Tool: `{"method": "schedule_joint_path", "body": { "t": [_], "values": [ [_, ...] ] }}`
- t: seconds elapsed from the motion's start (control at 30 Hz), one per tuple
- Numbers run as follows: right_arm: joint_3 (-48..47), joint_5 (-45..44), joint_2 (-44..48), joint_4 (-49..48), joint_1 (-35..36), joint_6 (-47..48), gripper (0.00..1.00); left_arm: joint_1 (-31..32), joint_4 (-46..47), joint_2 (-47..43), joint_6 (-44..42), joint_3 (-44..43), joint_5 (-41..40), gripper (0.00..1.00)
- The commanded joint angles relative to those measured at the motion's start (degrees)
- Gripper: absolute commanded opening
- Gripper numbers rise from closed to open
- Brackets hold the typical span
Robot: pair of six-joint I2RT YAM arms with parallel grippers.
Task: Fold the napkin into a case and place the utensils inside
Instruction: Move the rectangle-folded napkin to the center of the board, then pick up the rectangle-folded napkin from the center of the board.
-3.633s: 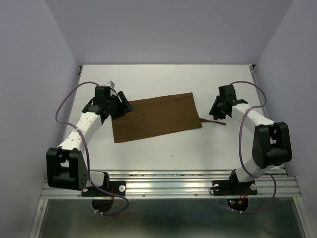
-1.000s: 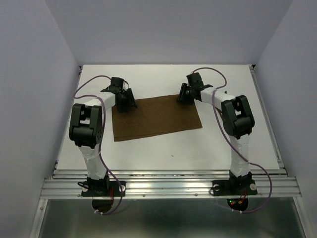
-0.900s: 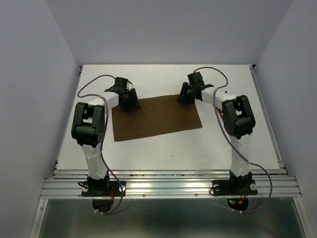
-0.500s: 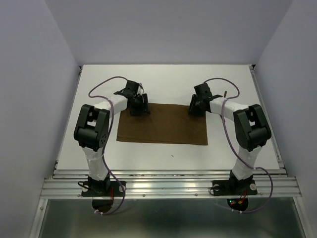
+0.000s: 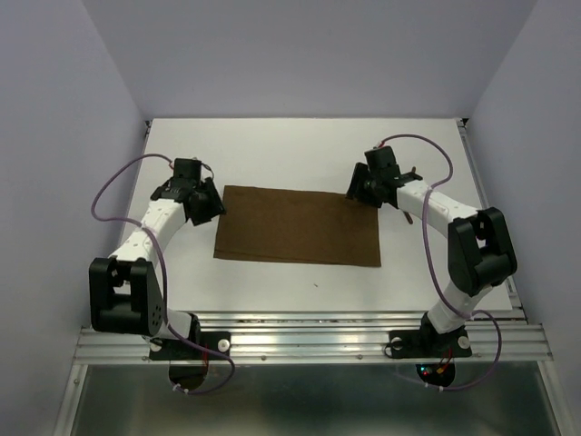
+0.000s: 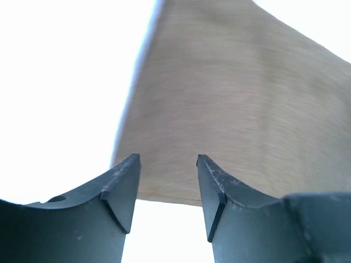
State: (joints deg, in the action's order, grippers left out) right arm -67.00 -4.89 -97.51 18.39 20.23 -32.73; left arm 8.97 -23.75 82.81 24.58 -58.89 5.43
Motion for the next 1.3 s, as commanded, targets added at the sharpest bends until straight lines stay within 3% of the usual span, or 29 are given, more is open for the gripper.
{"method": "schedule_joint_path", "body": {
  "t": [0.0, 0.2, 0.33, 0.77, 0.93, 1.27],
  "values": [
    [-1.3, 1.8, 0.8, 0.1, 0.0, 0.6, 0.61, -3.2, -5.1, -3.1, 3.0, 5.1, -3.5, 0.56],
    [-1.1, 0.1, -2.0, 0.9, 0.0, 1.7, 0.54, -2.9, 1.9, -0.2, 5.9, 8.7, 2.3, 0.55],
    [-2.2, -2.7, -4.9, -0.4, -0.5, 1.7, 0.54, -2.6, 5.0, 3.5, 5.6, 8.7, 4.1, 0.54],
    [-12.4, -4.6, -19.8, -1.0, -4.4, 3.3, 0.55, -2.0, 9.1, 11.8, 3.1, 4.1, 1.3, 0.54],
    [-13.2, -1.9, -18.1, -0.2, -5.3, 2.8, 0.55, -1.9, 6.3, 10.6, 1.8, 0.4, 0.9, 0.55],
    [-9.9, 2.5, -12.6, -1.2, -5.3, 4.0, 0.56, -1.8, 1.8, 3.8, 3.3, 6.0, -1.0, 0.52]
  ]
}}
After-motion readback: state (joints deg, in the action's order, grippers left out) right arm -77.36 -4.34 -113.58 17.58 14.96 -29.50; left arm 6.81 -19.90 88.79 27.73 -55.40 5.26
